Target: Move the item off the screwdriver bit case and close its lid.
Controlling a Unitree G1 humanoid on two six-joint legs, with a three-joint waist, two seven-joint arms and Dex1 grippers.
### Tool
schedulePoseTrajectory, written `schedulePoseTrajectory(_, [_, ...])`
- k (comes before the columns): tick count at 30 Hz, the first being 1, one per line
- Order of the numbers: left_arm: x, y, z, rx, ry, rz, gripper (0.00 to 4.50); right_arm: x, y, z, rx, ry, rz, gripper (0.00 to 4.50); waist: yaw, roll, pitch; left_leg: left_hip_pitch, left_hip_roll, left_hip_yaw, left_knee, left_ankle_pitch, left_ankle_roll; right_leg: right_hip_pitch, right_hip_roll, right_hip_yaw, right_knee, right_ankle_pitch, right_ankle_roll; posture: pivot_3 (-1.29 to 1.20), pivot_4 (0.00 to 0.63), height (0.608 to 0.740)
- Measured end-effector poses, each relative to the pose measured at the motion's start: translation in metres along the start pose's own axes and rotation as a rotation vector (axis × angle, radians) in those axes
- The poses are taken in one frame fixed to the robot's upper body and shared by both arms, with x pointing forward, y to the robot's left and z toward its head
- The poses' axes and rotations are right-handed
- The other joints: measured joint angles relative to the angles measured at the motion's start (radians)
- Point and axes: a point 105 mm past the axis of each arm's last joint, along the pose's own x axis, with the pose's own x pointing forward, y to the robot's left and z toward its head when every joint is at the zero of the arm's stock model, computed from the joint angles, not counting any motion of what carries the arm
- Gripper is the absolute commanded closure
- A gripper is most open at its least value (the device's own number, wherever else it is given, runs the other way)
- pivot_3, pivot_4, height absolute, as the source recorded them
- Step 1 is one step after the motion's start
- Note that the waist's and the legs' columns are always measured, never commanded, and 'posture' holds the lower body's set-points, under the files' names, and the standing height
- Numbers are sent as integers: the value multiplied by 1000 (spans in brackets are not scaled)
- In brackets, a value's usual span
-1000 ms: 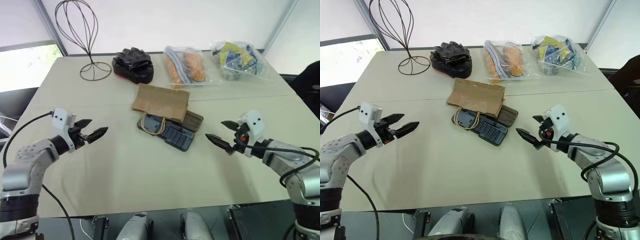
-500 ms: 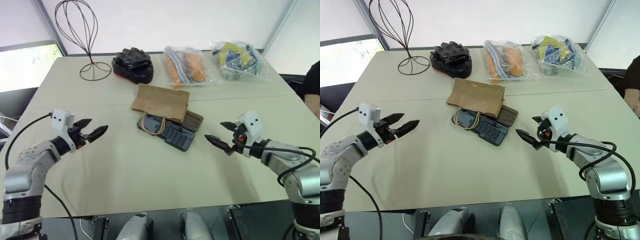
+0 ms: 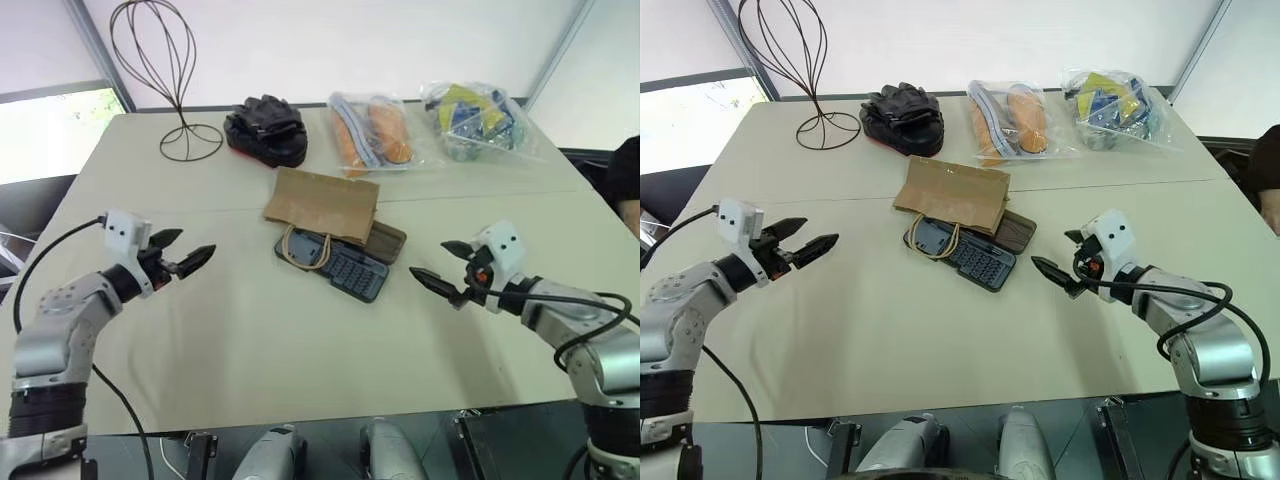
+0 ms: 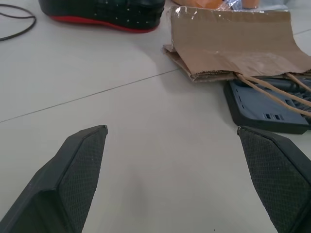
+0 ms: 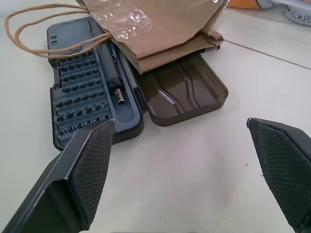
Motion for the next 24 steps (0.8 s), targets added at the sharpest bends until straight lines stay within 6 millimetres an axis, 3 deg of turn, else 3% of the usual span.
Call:
schedulePoseTrajectory(7, [9,9,0,106,14,-15,31,6,9,9,35,-24,67,16,3,0,0,0,0,0,0,0,0,0,0,0,0,0,0,0,150,740])
schedulePoseTrajectory(11, [35,9,6,261,30,-102,31,21,44,39,45,-106,231,16,2,0,0,0,0,0,0,0,0,0,0,-1,-1,0,0,0,150,740])
schedulePoseTrajectory(14, [59,10,12,418,29,-148,31,28,59,51,31,-132,288,16,4,-1,0,-1,-1,-1,0,0,0,0,-1,-3,-1,0,0,0,150,740])
schedulePoseTrajectory(18, [94,-4,6,605,41,-217,31,33,64,49,33,-118,295,16,5,-1,0,-1,-2,-1,1,0,0,0,-2,-3,-1,0,0,0,150,740])
schedulePoseTrajectory(24, [122,-24,-5,849,65,-245,31,30,62,36,51,-90,240,16,-3,-2,0,-3,-2,-1,0,0,0,-2,-3,-3,2,0,0,0,150,740])
